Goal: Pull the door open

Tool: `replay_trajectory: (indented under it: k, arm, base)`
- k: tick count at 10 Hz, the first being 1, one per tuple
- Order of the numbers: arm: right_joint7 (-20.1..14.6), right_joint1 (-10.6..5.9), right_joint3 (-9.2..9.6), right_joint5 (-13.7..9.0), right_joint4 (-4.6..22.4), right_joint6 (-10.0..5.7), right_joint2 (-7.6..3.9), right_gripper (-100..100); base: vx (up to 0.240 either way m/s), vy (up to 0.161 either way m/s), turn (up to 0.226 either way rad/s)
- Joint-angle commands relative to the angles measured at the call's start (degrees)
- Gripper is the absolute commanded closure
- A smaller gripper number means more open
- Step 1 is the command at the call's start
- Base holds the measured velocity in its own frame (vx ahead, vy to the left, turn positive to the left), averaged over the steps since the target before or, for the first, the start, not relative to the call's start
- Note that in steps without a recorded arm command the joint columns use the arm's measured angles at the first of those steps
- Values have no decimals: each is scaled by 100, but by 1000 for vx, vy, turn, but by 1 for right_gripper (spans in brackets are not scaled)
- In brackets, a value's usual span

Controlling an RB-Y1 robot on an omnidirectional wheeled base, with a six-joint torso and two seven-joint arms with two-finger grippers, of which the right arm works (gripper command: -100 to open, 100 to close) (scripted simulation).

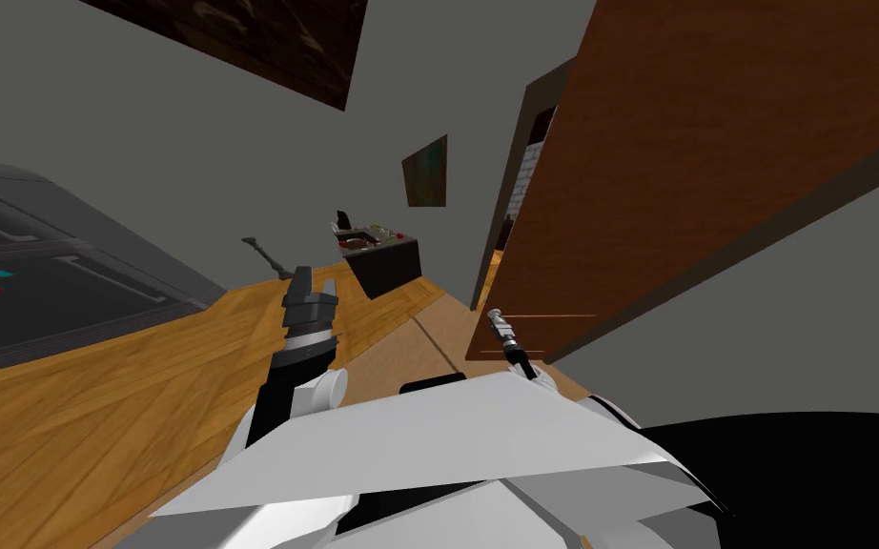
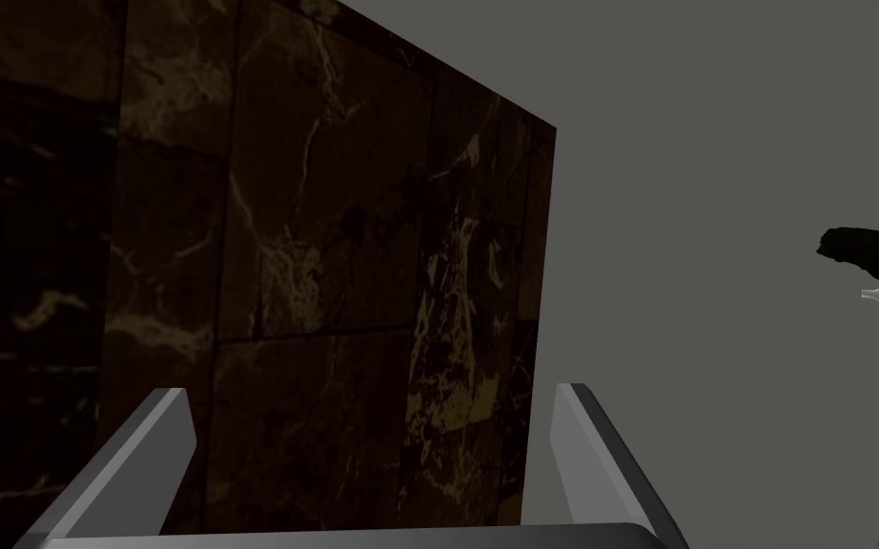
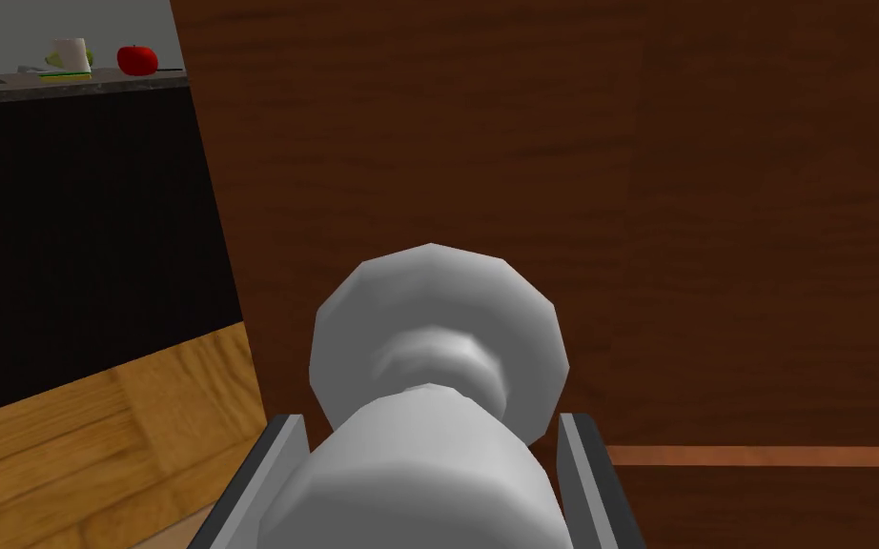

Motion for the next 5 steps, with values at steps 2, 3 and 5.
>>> replay_trajectory:
  k: [2,3,5]
  arm:
    - [-275,60,178,59,120,-258,-174,100]
    - [-196,36,140,47,108,-171,-117,100]
    - [-357,134,303,176,72,-331,-201,100]
  base:
    - [-200,-34,101]
    - [-83,-10,21]
    - [-160,-49,43]
